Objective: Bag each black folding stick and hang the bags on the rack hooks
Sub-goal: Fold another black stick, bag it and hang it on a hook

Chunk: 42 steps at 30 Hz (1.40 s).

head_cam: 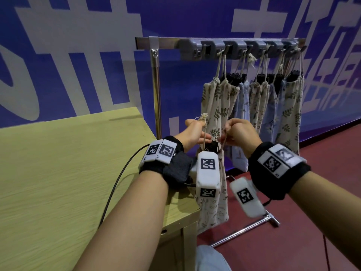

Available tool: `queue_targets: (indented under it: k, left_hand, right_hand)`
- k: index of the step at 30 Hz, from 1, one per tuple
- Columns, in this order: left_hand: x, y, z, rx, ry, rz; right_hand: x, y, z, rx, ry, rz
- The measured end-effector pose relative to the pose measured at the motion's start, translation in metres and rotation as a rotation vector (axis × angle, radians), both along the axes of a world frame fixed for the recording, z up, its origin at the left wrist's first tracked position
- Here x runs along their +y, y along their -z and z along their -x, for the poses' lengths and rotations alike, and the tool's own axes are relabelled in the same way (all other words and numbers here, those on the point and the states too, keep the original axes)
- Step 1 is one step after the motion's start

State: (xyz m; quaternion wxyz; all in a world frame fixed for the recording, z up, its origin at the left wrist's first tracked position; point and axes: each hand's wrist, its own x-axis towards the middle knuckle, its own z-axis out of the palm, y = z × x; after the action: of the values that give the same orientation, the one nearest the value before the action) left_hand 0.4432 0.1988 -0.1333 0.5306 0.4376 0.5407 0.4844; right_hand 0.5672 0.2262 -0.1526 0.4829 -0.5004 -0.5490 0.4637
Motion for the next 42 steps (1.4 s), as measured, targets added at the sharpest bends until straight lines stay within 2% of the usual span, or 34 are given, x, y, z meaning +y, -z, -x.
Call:
queue_targets:
  k: [1, 3, 6, 10, 14, 16, 20, 26, 31, 34, 38, 42]
  left_hand:
    - [-0.002, -0.001, 0.0, -0.045, -0.016, -0.01]
    - [0.0, -0.002, 0.001, -0.107, -0.047, -0.046]
    - [0.003, -0.001, 0.003, -0.174, -0.046, -0.099]
    - [0.004, 0.004, 0.006, -0.085, -0.044, -0.077]
    - [0.007, 0.006, 0.014, -0.048, -0.116, -0.057]
    - [0.007, 0.006, 0.016, -0.031, -0.091, -0.046]
    - [0.0, 0.007, 0.017, 0.051, 0.019, 0.097]
    - [-0.005, 0.005, 0.015, -0.061, 0.147, 0.165]
    - [-0.005, 0.007, 0.012, -0.173, 0.159, 0.094]
    - [-0.013, 0.001, 0.004, -0.121, 0.143, 0.109]
    - [-0.005, 0.005, 0.004, 0.032, 0.083, 0.144]
    - [-0.013, 0.003, 0.007, -0.003, 0.102, 0.157]
  right_hand:
    - [-0.002, -0.004, 0.0, 0.083, -0.026, 0.053]
    - [-0.003, -0.011, 0.0, 0.129, -0.079, 0.102]
    - [-0.006, -0.017, 0.005, 0.058, -0.159, 0.059]
    - [-0.01, -0.02, 0.018, 0.051, -0.207, 0.041]
    - [-0.01, -0.022, 0.027, 0.103, -0.154, 0.031]
    - [-0.008, -0.023, 0.026, 0.131, -0.127, 0.026]
    - [-0.008, -0.018, 0.022, 0.158, -0.13, 0.026]
    - [-0.011, -0.016, 0.028, 0.165, -0.175, -0.058]
    - [-0.008, -0.022, 0.029, 0.141, -0.214, -0.148]
    - [-0.009, -0.022, 0.031, 0.084, -0.266, -0.189]
    - [-0.006, -0.023, 0.031, 0.128, -0.3, -0.175]
    - [-0.004, -0.025, 0.026, 0.146, -0.235, -0.177]
